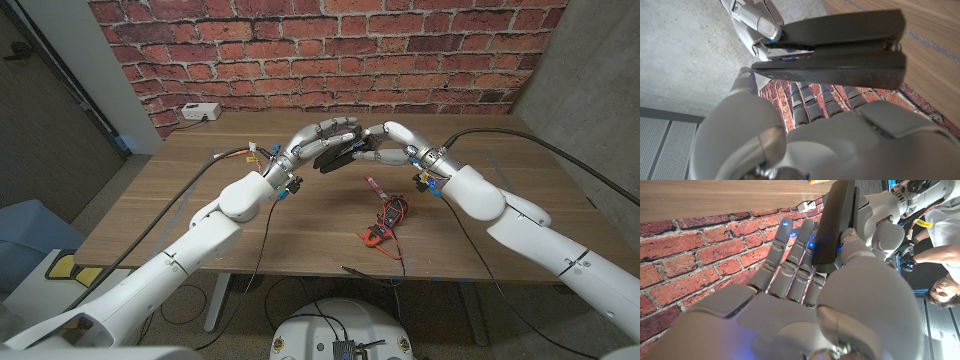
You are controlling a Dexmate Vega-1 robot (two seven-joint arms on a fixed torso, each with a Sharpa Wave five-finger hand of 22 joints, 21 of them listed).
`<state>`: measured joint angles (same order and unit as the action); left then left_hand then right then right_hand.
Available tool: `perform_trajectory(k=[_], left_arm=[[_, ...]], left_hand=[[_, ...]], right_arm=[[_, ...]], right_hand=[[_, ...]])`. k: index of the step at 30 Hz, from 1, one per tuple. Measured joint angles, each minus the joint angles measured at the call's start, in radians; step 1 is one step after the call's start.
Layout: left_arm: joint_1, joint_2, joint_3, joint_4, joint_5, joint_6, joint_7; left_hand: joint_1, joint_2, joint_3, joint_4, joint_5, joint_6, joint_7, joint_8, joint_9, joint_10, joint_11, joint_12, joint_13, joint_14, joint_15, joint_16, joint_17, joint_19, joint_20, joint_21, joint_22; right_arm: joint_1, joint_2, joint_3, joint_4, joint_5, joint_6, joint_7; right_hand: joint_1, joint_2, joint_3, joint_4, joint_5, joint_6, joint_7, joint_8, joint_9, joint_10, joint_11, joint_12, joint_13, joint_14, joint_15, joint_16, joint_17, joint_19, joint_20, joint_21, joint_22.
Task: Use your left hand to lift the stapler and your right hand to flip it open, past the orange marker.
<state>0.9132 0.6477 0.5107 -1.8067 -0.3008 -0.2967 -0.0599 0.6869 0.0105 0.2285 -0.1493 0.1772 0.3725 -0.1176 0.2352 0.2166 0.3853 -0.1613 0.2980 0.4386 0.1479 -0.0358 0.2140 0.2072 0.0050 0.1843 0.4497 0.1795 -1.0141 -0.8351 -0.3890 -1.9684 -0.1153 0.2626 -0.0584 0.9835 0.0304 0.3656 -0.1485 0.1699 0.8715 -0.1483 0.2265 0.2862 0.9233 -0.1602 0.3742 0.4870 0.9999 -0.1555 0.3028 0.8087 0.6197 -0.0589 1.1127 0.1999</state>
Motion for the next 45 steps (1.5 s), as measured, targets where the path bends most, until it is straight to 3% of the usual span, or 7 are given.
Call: perform_trajectory(k=[5, 11, 16, 27, 32, 39, 45], left_arm=[[-0.003, 0.001, 0.003, 0.004, -0.005, 0.001, -0.010], [-0.004, 0.002, 0.004, 0.009, -0.012, 0.001, -0.019], [-0.004, 0.003, 0.004, 0.010, -0.012, 0.001, -0.019], [-0.005, 0.005, 0.006, 0.008, -0.008, 0.014, -0.013], [-0.005, 0.005, 0.006, 0.005, 0.000, 0.019, -0.005], [0.003, -0.010, 0.006, 0.008, 0.010, 0.017, 0.017], [0.011, -0.022, 0.005, 0.014, 0.020, 0.002, 0.044]], left_hand=[[-0.031, -0.031, -0.019, 0.011, 0.000, -0.005, -0.005, 0.000, 0.000, 0.000, 0.000, 0.000, 0.009, -0.005, -0.005, 0.000, 0.002, 0.006, 0.006, -0.008, 0.000], [-0.036, -0.036, -0.027, 0.014, 0.008, 0.009, -0.008, 0.000, 0.003, 0.016, -0.014, 0.006, 0.015, -0.005, -0.005, 0.011, 0.005, 0.006, 0.006, -0.017, 0.000], [0.008, 0.008, -0.002, 0.002, 0.015, 0.026, -0.014, 0.009, 0.008, 0.034, -0.023, 0.013, 0.025, -0.001, -0.002, 0.016, 0.005, 0.013, 0.013, -0.021, 0.000], [0.057, 0.036, 0.022, -0.007, 0.015, 0.033, -0.021, 0.013, 0.014, 0.056, -0.023, 0.020, 0.040, 0.008, 0.000, 0.020, 0.002, 0.016, 0.016, -0.029, 0.000], [0.071, 0.049, 0.026, -0.003, 0.011, 0.085, -0.022, 0.039, 0.023, 0.108, -0.031, 0.044, 0.058, 0.026, -0.004, 0.037, 0.005, 0.030, 0.007, -0.037, 0.004], [0.135, 0.094, 0.060, -0.013, 0.011, 0.191, -0.042, 0.083, 0.032, 0.217, -0.047, 0.084, 0.084, 0.073, -0.003, 0.069, 0.018, 0.056, -0.013, -0.043, 0.005], [0.158, 0.099, 0.064, -0.009, 0.007, 0.241, -0.050, 0.102, 0.037, 0.257, -0.044, 0.103, 0.089, 0.088, -0.005, 0.086, 0.026, 0.065, -0.022, -0.043, 0.005]], right_arm=[[0.009, 0.001, -0.004, 0.000, 0.007, -0.002, 0.011], [0.020, 0.004, -0.009, 0.005, 0.016, -0.002, 0.022], [0.020, 0.004, -0.009, 0.005, 0.019, -0.002, 0.029], [0.039, 0.011, -0.023, 0.009, 0.018, -0.003, 0.036], [0.045, 0.013, -0.027, 0.009, 0.017, -0.003, 0.038], [0.048, 0.015, -0.028, 0.009, 0.016, -0.002, 0.039], [0.049, 0.017, -0.029, 0.011, 0.017, 0.004, 0.039]], right_hand=[[0.000, 0.000, 0.000, 0.000, -0.001, 0.000, 0.000, 0.000, 0.000, 0.000, 0.000, -0.001, 0.000, 0.000, 0.000, 0.000, 0.000, -0.004, 0.004, 0.006, 0.000], [0.000, 0.000, 0.000, 0.000, -0.001, 0.000, 0.000, 0.000, -0.003, 0.000, 0.000, -0.003, 0.000, 0.000, 0.000, 0.000, 0.000, -0.006, 0.002, 0.013, 0.000], [0.000, 0.000, 0.000, 0.000, -0.001, 0.000, 0.000, 0.000, -0.003, 0.000, 0.000, -0.004, 0.029, 0.000, 0.000, 0.000, 0.000, -0.006, 0.002, 0.013, 0.000], [0.000, 0.000, 0.002, 0.003, 0.000, 0.000, 0.000, 0.000, -0.003, 0.000, 0.000, -0.008, 0.044, 0.000, 0.000, 0.000, 0.000, -0.011, 0.004, 0.026, -0.005], [0.000, 0.000, 0.003, 0.003, 0.000, 0.000, 0.000, 0.000, -0.003, 0.000, 0.000, -0.009, 0.044, 0.000, 0.000, 0.000, 0.000, -0.013, 0.002, 0.030, -0.005], [0.000, 0.000, 0.003, 0.002, 0.000, -0.004, 0.004, -0.002, -0.002, 0.004, 0.004, -0.011, 0.044, 0.000, 0.000, 0.000, 0.000, -0.013, 0.002, 0.034, -0.005], [0.000, 0.000, 0.005, 0.001, -0.001, -0.003, 0.003, -0.004, -0.003, 0.006, 0.005, -0.011, 0.044, 0.000, 0.000, 0.000, 0.000, -0.013, 0.002, 0.038, -0.005]])
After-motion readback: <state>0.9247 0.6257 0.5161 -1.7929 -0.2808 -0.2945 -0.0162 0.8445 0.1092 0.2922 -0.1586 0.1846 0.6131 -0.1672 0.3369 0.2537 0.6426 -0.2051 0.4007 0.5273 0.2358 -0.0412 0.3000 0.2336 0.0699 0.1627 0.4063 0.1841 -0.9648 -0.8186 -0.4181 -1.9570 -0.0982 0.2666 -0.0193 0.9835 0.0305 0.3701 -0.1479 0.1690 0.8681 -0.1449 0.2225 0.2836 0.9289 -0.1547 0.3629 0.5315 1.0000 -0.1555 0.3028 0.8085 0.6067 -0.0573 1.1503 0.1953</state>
